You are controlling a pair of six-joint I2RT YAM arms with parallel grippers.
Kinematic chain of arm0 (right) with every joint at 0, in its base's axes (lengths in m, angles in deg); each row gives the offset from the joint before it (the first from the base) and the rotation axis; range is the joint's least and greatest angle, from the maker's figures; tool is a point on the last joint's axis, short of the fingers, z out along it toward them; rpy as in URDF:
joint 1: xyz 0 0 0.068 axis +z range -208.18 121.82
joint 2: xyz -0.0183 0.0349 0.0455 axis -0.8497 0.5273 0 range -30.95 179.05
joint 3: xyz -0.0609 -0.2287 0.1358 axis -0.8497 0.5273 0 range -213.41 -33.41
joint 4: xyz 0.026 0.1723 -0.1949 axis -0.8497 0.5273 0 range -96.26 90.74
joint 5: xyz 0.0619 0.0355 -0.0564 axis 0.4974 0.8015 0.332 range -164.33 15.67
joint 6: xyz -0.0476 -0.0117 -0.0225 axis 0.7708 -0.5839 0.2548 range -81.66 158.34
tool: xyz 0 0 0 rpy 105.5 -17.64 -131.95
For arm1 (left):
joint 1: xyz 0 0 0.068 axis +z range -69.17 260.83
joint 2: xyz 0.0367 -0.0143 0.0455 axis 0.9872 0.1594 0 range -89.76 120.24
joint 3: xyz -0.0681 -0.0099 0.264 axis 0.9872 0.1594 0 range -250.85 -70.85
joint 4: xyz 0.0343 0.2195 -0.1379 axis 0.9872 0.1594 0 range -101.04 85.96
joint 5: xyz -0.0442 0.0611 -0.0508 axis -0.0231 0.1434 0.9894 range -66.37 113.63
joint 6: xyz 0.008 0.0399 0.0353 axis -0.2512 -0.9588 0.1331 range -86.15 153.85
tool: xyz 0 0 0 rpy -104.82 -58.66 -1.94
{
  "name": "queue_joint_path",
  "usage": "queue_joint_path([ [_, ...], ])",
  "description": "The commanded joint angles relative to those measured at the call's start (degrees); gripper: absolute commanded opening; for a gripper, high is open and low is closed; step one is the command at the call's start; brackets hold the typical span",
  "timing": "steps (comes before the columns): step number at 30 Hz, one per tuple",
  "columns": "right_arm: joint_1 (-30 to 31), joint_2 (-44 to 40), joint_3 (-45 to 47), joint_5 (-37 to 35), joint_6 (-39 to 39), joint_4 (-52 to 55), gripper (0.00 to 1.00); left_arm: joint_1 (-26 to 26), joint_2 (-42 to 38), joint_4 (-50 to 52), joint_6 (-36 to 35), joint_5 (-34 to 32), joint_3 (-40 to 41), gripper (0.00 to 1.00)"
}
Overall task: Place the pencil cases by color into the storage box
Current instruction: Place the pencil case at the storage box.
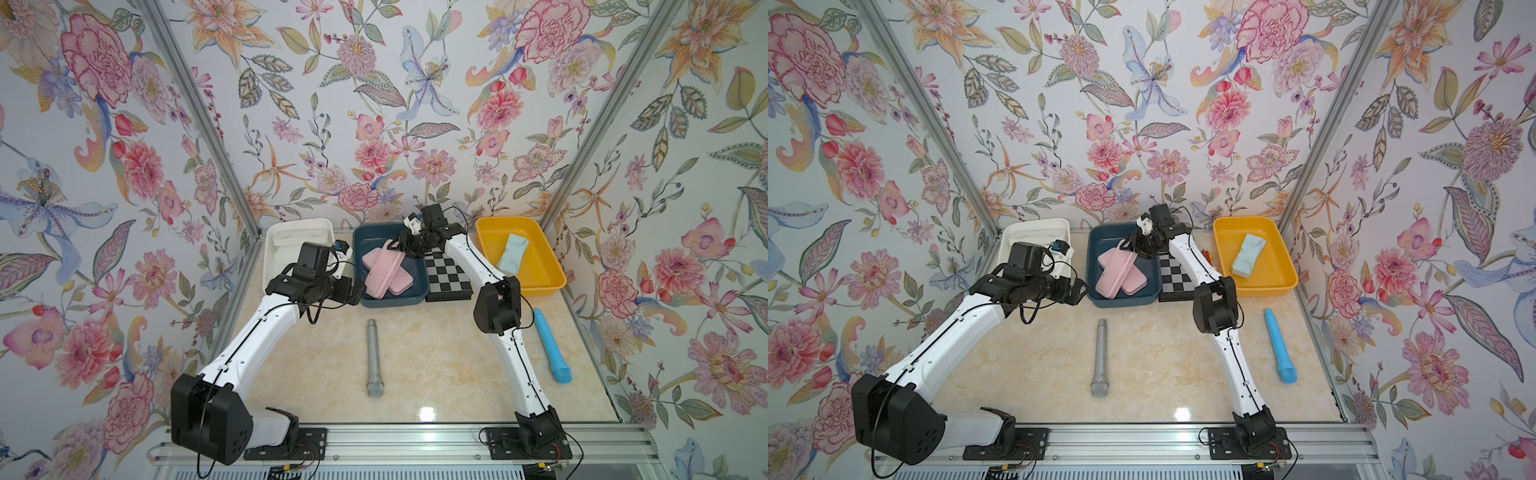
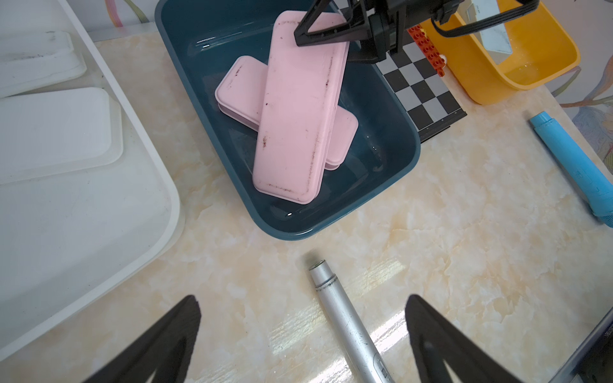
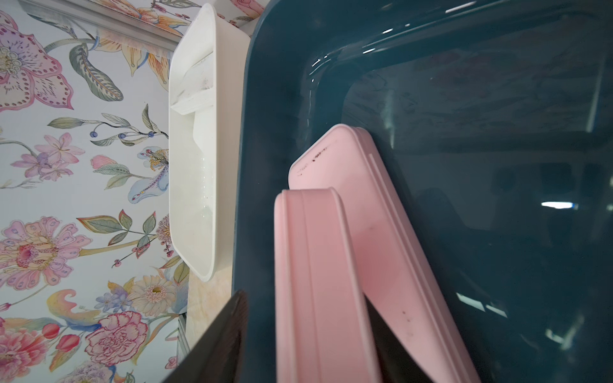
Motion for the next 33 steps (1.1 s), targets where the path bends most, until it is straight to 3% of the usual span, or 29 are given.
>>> queue_joint_path([
  [1,0.23,1.28,-1.46,-0.52,-0.14,0.10,0.56,0.36,-0.27,-0.32,0.14,1.00,-0.79,0.99],
  [8,0.32,-0.55,-1.46,-4.44,0.94,-0.66,0.65,0.43,-0.36,-0.43,0.30,1.55,-0.71,0.98],
  [21,-0.41,-5.81,-1.38,-12.97,3.65,-2.81,0.70,0.44,-0.88,-0.61,0.25,1.35,-0.63,0.98],
  [27,-0.42,-8.92,-1.45,-21.98,9.08,-1.62,0.90,0.38,-1.59,-0.94,1.34,-1.24,-0.04,0.98],
  [28,-0.67,-9.10,-1.34,-22.39,9.69,-1.40,1.00,0.41,-1.64,-1.08,1.55,-2.12,0.13,0.98],
  [33,-1.27,-12.13,3.24,-23.96,12.86,-1.90,1.00,0.39,-2.90,-1.31,2.77,-7.20,0.49,0.98],
])
